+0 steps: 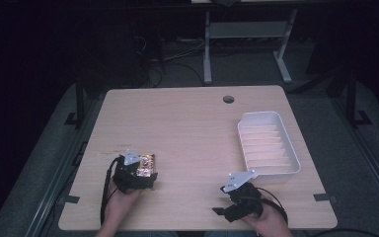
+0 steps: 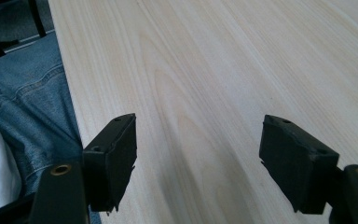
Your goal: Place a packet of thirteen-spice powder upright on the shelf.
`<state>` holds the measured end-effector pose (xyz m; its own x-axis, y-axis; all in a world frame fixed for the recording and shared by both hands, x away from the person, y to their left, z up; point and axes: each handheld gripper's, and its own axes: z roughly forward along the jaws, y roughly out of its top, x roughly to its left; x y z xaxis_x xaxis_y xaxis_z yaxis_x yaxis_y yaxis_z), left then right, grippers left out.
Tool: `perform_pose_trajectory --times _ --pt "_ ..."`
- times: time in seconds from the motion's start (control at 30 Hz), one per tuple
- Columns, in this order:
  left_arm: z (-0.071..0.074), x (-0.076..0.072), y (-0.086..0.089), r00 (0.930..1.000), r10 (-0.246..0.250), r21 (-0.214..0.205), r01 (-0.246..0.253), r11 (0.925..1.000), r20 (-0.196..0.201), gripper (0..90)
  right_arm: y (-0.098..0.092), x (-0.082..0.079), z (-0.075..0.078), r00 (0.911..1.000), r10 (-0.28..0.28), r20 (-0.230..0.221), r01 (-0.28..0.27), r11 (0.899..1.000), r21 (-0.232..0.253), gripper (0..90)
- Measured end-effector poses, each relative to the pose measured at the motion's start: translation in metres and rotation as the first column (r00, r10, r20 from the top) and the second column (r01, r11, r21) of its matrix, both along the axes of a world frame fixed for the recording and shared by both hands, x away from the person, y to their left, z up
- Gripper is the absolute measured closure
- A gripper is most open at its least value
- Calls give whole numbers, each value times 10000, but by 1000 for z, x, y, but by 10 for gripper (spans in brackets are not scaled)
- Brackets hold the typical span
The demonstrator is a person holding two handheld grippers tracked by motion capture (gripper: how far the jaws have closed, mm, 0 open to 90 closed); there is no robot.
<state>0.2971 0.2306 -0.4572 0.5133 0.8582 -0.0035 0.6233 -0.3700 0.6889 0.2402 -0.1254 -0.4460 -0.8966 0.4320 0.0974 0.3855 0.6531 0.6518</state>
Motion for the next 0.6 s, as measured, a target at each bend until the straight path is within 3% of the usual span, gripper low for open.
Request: perform_pose_trajectory --times 0.17,0.37,0.6 --pt "0 0 0 10000 31 265 -30 9996 -36 136 0 0 1 10000 -14 -5 14 10000 17 266" --pt "-3 2 5 9987 -162 356 179 9992 -480 291 1 -1 1 10000 21 31 -21 10000 32 266" --pt "-1 3 6 9973 -353 457 383 9982 -639 313 1 -1 2 10000 17 44 -17 10000 35 266"
